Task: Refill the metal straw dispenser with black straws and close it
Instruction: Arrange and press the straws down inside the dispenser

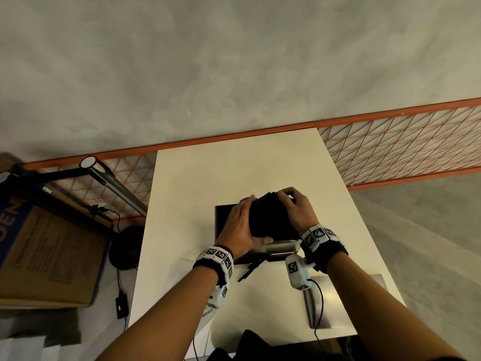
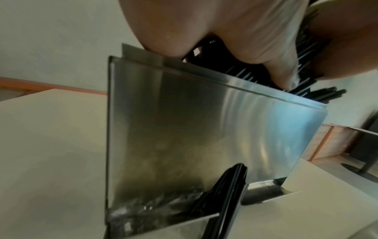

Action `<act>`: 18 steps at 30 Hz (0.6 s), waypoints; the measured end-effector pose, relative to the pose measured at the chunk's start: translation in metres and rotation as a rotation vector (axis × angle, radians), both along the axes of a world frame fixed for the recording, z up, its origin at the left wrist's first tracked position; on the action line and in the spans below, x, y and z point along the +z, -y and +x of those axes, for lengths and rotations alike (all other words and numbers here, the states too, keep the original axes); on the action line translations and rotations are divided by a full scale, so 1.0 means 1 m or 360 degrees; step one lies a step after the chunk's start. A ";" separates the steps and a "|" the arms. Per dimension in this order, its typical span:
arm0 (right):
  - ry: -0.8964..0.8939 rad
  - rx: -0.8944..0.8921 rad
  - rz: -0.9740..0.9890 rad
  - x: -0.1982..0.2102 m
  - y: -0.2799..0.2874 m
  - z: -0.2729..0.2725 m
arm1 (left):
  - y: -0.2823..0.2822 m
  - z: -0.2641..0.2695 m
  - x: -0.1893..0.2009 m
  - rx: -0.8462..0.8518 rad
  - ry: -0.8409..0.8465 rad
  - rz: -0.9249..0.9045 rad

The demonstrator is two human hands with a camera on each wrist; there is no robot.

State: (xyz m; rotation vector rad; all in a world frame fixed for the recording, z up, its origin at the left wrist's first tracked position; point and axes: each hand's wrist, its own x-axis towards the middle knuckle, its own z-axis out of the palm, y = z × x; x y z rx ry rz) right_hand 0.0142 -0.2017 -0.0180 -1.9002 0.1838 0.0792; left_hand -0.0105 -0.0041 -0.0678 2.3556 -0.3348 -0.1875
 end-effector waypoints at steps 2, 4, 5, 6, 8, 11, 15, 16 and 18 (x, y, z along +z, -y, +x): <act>-0.0073 0.0030 0.0025 -0.006 -0.003 0.001 | 0.004 0.004 0.001 -0.0028 -0.0003 0.0052; -0.0121 0.0004 -0.0011 -0.011 -0.005 0.002 | 0.007 0.010 0.002 -0.0083 0.0007 0.0108; -0.0120 -0.0037 -0.0071 -0.011 -0.003 0.001 | 0.008 0.013 0.003 -0.0116 0.0008 0.0145; -0.0097 -0.0087 -0.0143 -0.011 -0.002 0.000 | 0.008 0.015 0.004 -0.0147 0.0009 0.0190; 0.0004 -0.0177 -0.0281 -0.010 0.003 -0.004 | 0.007 0.018 0.006 -0.0192 0.0016 0.0285; 0.0160 -0.0271 -0.0434 -0.012 0.013 -0.009 | 0.010 0.020 0.006 -0.0208 -0.0006 0.0382; 0.0047 -0.0268 -0.0387 -0.015 0.017 -0.014 | 0.022 0.025 0.007 -0.0244 -0.0054 0.0514; 0.0011 -0.0230 -0.0373 -0.016 0.014 -0.015 | 0.026 0.026 0.008 -0.0248 -0.0054 0.0529; 0.0022 -0.0140 -0.0393 -0.017 0.004 -0.018 | 0.031 0.027 0.009 -0.0251 -0.0048 0.0512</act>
